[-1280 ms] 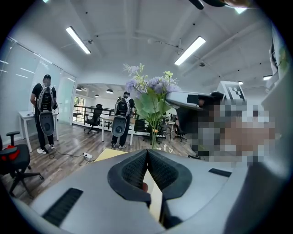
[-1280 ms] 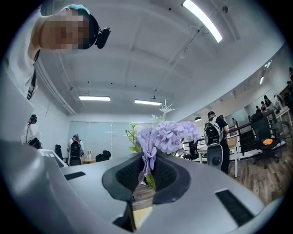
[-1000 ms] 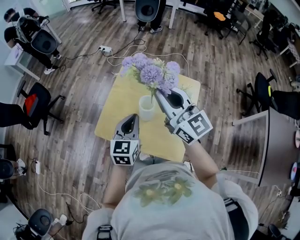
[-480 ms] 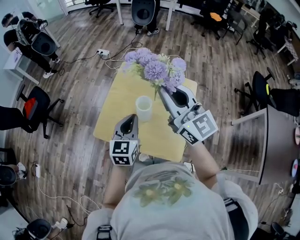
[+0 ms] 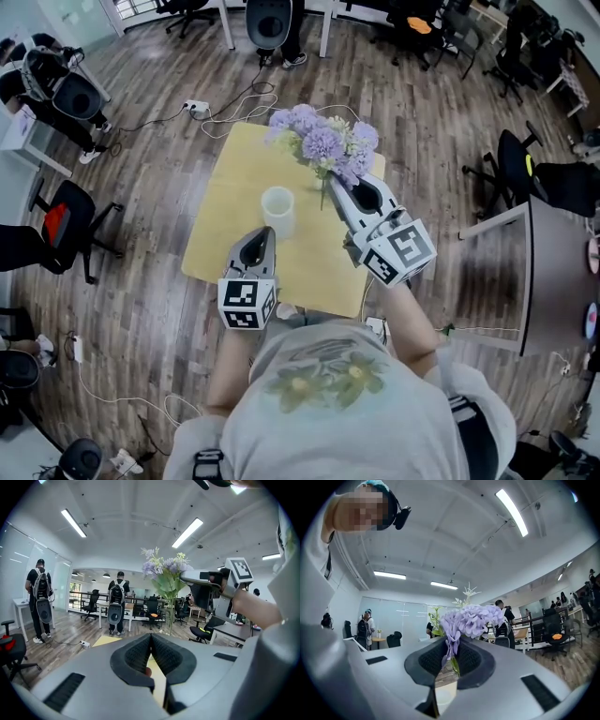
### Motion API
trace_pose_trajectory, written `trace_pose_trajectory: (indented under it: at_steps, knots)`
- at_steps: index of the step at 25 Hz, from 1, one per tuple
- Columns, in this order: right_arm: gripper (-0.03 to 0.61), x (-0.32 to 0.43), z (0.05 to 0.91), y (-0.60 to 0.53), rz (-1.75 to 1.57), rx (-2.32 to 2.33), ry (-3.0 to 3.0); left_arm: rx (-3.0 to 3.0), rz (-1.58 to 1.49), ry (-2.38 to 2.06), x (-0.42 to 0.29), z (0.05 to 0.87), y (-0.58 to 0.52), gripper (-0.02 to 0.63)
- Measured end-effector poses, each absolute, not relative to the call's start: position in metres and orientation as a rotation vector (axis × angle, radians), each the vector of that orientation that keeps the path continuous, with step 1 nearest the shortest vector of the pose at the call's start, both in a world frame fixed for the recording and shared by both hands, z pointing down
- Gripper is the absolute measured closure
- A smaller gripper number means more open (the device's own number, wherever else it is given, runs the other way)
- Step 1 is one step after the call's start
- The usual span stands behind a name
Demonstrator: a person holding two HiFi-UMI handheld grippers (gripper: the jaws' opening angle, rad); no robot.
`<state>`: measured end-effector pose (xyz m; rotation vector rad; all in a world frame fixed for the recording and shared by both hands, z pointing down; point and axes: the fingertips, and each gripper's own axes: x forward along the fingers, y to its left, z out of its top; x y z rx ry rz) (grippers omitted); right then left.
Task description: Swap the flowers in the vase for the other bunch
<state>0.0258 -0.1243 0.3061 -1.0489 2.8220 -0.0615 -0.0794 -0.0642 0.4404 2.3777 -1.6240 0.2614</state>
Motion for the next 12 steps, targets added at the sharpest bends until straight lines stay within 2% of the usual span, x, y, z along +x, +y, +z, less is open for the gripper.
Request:
trace_pose_trajectory:
  at_steps: [12]
  knots:
    - [0.515,0.056,0.369,-0.112,-0.231,-1.191,2.863,2.398,0.279,-1.587,-0.061,0.447,-0.053,0.595]
